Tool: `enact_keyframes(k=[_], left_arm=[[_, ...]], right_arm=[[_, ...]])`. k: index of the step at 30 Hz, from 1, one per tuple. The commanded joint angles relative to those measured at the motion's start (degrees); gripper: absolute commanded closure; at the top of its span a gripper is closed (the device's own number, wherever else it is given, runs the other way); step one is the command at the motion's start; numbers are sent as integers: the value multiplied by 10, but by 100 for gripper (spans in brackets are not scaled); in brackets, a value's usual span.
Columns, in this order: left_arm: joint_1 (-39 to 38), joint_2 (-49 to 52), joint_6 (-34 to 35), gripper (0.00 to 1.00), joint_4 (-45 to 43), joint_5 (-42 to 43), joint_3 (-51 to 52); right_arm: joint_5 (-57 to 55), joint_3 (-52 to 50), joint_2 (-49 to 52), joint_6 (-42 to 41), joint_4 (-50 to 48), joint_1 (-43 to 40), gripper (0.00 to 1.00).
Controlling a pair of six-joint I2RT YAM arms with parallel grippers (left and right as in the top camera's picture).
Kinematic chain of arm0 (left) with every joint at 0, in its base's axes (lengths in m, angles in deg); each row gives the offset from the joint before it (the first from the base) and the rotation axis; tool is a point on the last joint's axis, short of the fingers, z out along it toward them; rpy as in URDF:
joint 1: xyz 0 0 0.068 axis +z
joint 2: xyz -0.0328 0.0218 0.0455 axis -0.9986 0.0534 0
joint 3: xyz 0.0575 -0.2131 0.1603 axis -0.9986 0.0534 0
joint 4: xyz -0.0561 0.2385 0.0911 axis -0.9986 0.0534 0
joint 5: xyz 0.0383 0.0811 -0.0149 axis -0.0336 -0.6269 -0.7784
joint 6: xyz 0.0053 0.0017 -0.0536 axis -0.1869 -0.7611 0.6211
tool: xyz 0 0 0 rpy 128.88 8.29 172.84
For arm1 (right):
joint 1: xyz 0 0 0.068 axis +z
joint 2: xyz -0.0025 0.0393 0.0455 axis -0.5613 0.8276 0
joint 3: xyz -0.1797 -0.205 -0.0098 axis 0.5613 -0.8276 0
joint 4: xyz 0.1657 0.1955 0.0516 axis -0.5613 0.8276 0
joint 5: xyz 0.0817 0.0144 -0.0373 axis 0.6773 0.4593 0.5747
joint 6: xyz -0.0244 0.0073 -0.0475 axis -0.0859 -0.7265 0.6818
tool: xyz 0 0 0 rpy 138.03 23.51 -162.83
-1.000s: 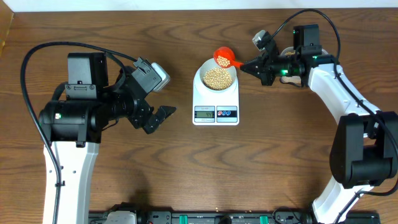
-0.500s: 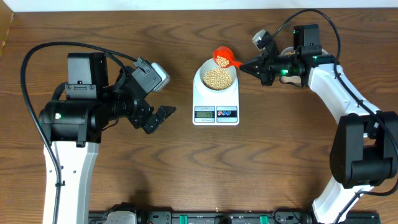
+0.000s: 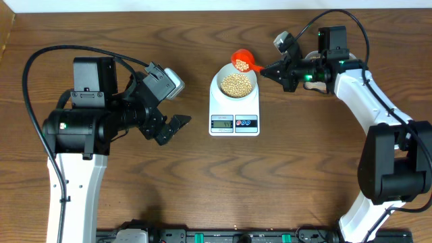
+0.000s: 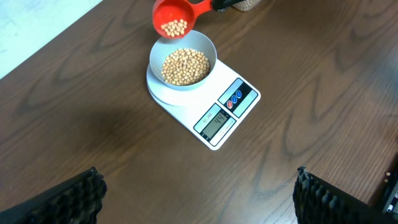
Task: Scoop item into bowl and weigh 50g on scale
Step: 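Hold the scoop tilted over the bowl, shaking soybeans out gradually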
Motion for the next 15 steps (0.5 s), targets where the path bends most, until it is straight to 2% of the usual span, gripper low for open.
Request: enact_keyframes(k=[1, 4, 7, 10, 13, 15], left_arm=[[2, 0, 1, 2, 0, 9, -10], [2, 0, 1, 1, 0, 9, -10], [2, 0, 1, 2, 0, 9, -10], [2, 0, 1, 2, 0, 9, -10], [2, 0, 1, 2, 0, 9, -10], [2, 0, 1, 2, 0, 9, -10]], right_arm=[[17, -2, -1, 8, 2, 0, 99], [62, -2, 0, 9, 0, -7, 99], [16, -2, 0, 8, 5, -7, 99], [106, -2, 0, 8, -9, -10, 99], [41, -2, 0, 8, -2, -9, 99], [47, -2, 0, 8, 0, -11, 99]])
